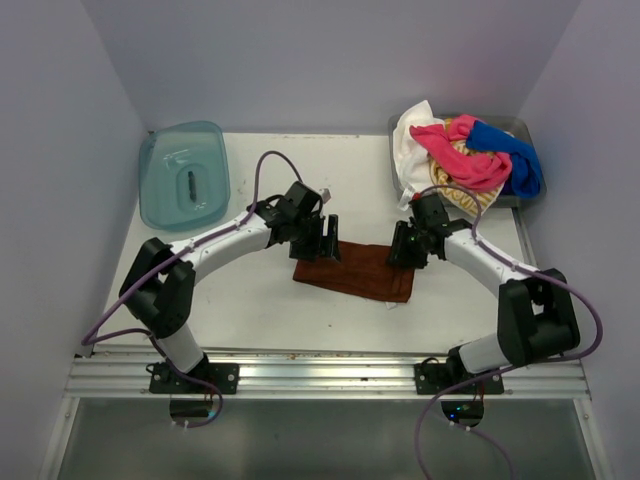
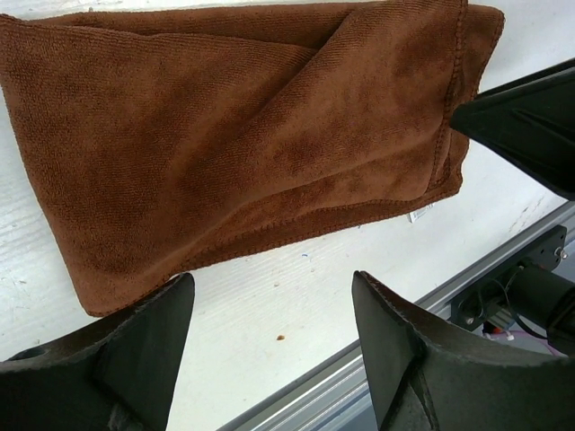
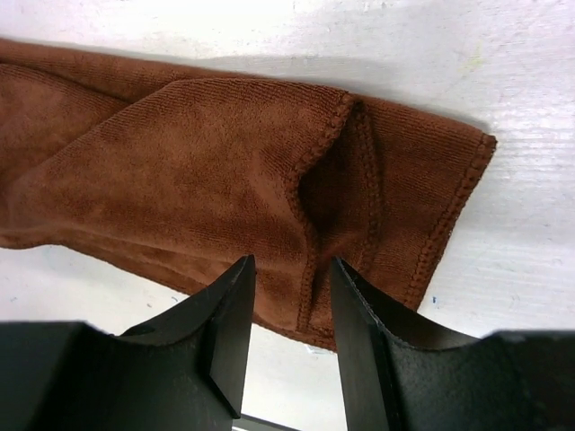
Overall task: Roll the towels
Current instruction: Fold the towel
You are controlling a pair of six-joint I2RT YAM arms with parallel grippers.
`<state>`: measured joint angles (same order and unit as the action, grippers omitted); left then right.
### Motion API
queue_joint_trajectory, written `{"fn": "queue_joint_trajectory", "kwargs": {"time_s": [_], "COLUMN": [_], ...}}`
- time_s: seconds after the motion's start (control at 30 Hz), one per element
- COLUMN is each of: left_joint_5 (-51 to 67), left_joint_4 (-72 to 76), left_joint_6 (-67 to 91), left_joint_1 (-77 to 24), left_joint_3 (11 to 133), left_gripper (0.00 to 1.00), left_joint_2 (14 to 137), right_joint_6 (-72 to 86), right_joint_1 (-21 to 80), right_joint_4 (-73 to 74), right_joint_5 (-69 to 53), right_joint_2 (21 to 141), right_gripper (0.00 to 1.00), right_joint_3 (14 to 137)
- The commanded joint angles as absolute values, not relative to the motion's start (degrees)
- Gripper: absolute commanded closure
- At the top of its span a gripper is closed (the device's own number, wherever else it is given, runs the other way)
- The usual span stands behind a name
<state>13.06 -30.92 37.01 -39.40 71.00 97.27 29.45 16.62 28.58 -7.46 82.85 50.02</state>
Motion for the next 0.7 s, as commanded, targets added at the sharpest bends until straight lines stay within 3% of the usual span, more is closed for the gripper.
{"fn": "queue_joint_trajectory", "kwargs": {"time_s": [0.0,0.23,0.37,0.47,0.67], "left_joint_5": [12.7,12.3,12.0,11.1,9.7], "left_joint_4": [-29.2,-29.2,-28.8,-29.1,-29.7], "left_joint_6": [38.1,38.8,39.5,39.8,40.1], "left_joint_1": [-39.3,-39.3,-39.3,-39.3,-39.4], "left_joint_3": [72.3,72.3,72.2,72.2,72.6], "left_gripper": [0.26,0.26,0.27,0.27,0.26], "left_joint_2": [96.2,96.4,96.3,96.2,96.0], "right_joint_6": [28.1,28.3,28.7,29.2,30.0], "right_joint_1": [17.1,17.1,17.1,17.1,17.1], "right_joint_4": [26.1,25.2,26.1,27.3,30.2], "right_joint_5": [-9.9,-9.0,-6.4,-4.1,-1.9], "right_joint_2": [85.5,87.7,85.3,82.5,79.4], "right_gripper": [0.58,0.63,0.88,0.99,1.0], "right_joint_3": [50.1,50.0,49.7,49.4,49.0]}}
